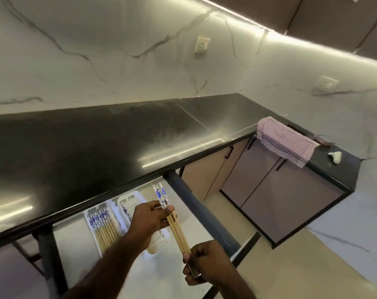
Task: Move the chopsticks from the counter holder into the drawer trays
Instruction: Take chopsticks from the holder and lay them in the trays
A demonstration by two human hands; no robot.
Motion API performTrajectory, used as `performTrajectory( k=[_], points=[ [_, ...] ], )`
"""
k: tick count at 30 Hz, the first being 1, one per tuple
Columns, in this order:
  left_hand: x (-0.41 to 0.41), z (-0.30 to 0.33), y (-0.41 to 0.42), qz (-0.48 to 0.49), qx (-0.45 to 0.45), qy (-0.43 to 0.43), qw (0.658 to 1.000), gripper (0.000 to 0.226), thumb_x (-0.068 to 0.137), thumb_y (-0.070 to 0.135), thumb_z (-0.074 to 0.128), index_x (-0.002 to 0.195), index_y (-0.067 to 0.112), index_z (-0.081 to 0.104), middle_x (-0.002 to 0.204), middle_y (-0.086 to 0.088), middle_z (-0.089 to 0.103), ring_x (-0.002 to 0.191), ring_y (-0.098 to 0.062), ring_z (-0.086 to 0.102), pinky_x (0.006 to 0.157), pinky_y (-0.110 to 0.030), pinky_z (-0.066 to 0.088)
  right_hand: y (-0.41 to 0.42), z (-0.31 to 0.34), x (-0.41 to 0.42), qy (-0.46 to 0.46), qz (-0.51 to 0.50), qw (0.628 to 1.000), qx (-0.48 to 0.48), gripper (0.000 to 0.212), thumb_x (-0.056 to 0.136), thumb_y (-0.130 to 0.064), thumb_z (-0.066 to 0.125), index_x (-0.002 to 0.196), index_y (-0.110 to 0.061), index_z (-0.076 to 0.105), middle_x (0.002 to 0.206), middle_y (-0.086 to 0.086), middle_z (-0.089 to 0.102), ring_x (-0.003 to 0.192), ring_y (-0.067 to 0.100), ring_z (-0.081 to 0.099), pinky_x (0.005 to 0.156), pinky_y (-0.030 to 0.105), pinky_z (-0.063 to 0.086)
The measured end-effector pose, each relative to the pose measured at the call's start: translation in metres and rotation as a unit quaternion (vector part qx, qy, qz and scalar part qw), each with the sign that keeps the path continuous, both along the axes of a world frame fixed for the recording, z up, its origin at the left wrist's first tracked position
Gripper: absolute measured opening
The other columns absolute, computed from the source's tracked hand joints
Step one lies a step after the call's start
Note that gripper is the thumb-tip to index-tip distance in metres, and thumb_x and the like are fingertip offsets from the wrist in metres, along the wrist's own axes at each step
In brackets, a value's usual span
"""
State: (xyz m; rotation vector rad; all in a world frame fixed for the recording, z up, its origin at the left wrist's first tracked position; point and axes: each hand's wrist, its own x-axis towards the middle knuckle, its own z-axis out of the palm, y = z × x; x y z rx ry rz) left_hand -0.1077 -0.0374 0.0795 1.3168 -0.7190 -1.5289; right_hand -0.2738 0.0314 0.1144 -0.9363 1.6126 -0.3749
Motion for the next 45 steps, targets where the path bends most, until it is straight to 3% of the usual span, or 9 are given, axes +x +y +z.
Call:
performTrajectory(
  k=[8, 13, 19, 23, 28, 32, 38, 40, 45],
  points=[
    [0.005, -0.078, -0.051, 0.062, 0.067, -0.101, 0.991, 0.027, 0.078, 0.006, 0.078, 0.100, 0.009, 0.061, 0.102, -0.018, 0.069, 0.092, -0.033, 0.069, 0.083, -0.045, 0.058, -0.085, -0.067, 0.010, 0.004, 0.033, 0.995, 0.099, 0.028, 0.085, -0.001, 0.066, 0.058, 0.004, 0.070, 0.059, 0.018, 0.062, 0.048, 0.028, 0.054, 0.052, 0.032, 0.053],
    [0.013, -0.114, -0.070, 0.070, 0.113, -0.155, 0.979, 0.019, 0.079, 0.007, 0.075, 0.095, 0.007, 0.065, 0.094, -0.012, 0.071, 0.088, -0.025, 0.070, 0.060, -0.024, 0.056, -0.125, -0.113, 0.022, 0.020, 0.069, 0.988, 0.139, 0.020, 0.086, -0.008, 0.069, 0.073, 0.007, 0.068, 0.061, 0.018, 0.060, 0.045, 0.025, 0.055, 0.054, 0.034, 0.056],
    [0.018, -0.147, -0.086, 0.060, 0.128, -0.291, 0.946, 0.018, 0.081, 0.011, 0.073, 0.096, 0.017, 0.064, 0.093, -0.002, 0.071, 0.089, -0.020, 0.070, 0.071, -0.031, 0.055, -0.153, -0.152, 0.038, 0.013, 0.079, 0.982, 0.168, 0.018, 0.083, -0.004, 0.070, 0.068, 0.006, 0.065, 0.054, 0.017, 0.061, 0.038, 0.023, 0.057, 0.050, 0.034, 0.056],
    [0.016, -0.165, -0.096, -0.007, 0.100, -0.421, 0.902, 0.010, 0.089, 0.018, 0.065, 0.096, 0.023, 0.059, 0.093, 0.003, 0.065, 0.087, -0.016, 0.068, 0.064, -0.019, 0.050, -0.164, -0.177, 0.049, 0.001, 0.049, 0.980, 0.191, 0.015, 0.083, 0.003, 0.064, 0.068, 0.005, 0.064, 0.049, 0.014, 0.061, 0.040, 0.024, 0.055, 0.050, 0.033, 0.053],
    [0.018, -0.179, -0.103, -0.135, 0.077, -0.561, 0.813, 0.021, 0.098, 0.018, 0.047, 0.114, 0.012, 0.059, 0.108, -0.007, 0.067, 0.096, -0.019, 0.066, 0.085, -0.035, 0.056, -0.167, -0.196, 0.062, 0.007, 0.035, 0.982, 0.184, 0.014, 0.080, -0.003, 0.072, 0.085, 0.005, 0.062, 0.071, 0.019, 0.065, 0.053, 0.027, 0.059, 0.051, 0.037, 0.057],
    [0.022, -0.185, -0.107, -0.199, 0.083, -0.625, 0.750, 0.027, 0.099, 0.024, 0.047, 0.124, 0.015, 0.053, 0.117, -0.006, 0.066, 0.105, -0.019, 0.064, 0.089, -0.037, 0.053, -0.165, -0.206, 0.071, 0.116, 0.147, 0.980, 0.072, 0.026, 0.084, -0.022, 0.065, 0.105, -0.007, 0.062, 0.103, 0.014, 0.069, 0.091, 0.029, 0.069, 0.083, 0.044, 0.059],
    [0.034, -0.197, -0.106, -0.284, 0.084, -0.685, 0.665, 0.057, 0.100, 0.030, 0.043, 0.151, 0.015, 0.024, 0.157, 0.000, 0.028, 0.149, -0.026, 0.014, 0.121, -0.050, 0.004, -0.155, -0.209, 0.077, 0.266, 0.251, 0.930, -0.033, 0.027, 0.088, -0.028, 0.058, 0.110, -0.012, 0.056, 0.115, 0.006, 0.064, 0.109, 0.025, 0.063, 0.092, 0.028, 0.047],
    [0.036, -0.198, -0.105, -0.299, 0.074, -0.711, 0.632, 0.065, 0.100, 0.033, 0.040, 0.153, 0.013, 0.008, 0.163, -0.007, 0.006, 0.149, -0.026, -0.011, 0.112, -0.050, -0.023, -0.150, -0.212, 0.080, 0.284, 0.280, 0.915, -0.053, 0.028, 0.090, -0.025, 0.054, 0.114, -0.011, 0.054, 0.119, 0.007, 0.061, 0.112, 0.024, 0.061, 0.094, 0.027, 0.046],
    [0.035, -0.201, -0.104, -0.328, 0.079, -0.722, 0.604, 0.069, 0.100, 0.043, 0.035, 0.153, 0.011, 0.006, 0.163, -0.010, -0.001, 0.147, -0.027, -0.017, 0.103, -0.047, -0.031, -0.142, -0.218, 0.086, 0.313, 0.331, 0.886, -0.084, 0.034, 0.095, -0.031, 0.048, 0.124, -0.014, 0.050, 0.127, 0.003, 0.057, 0.119, 0.020, 0.056, 0.100, 0.026, 0.042]
  ],
)
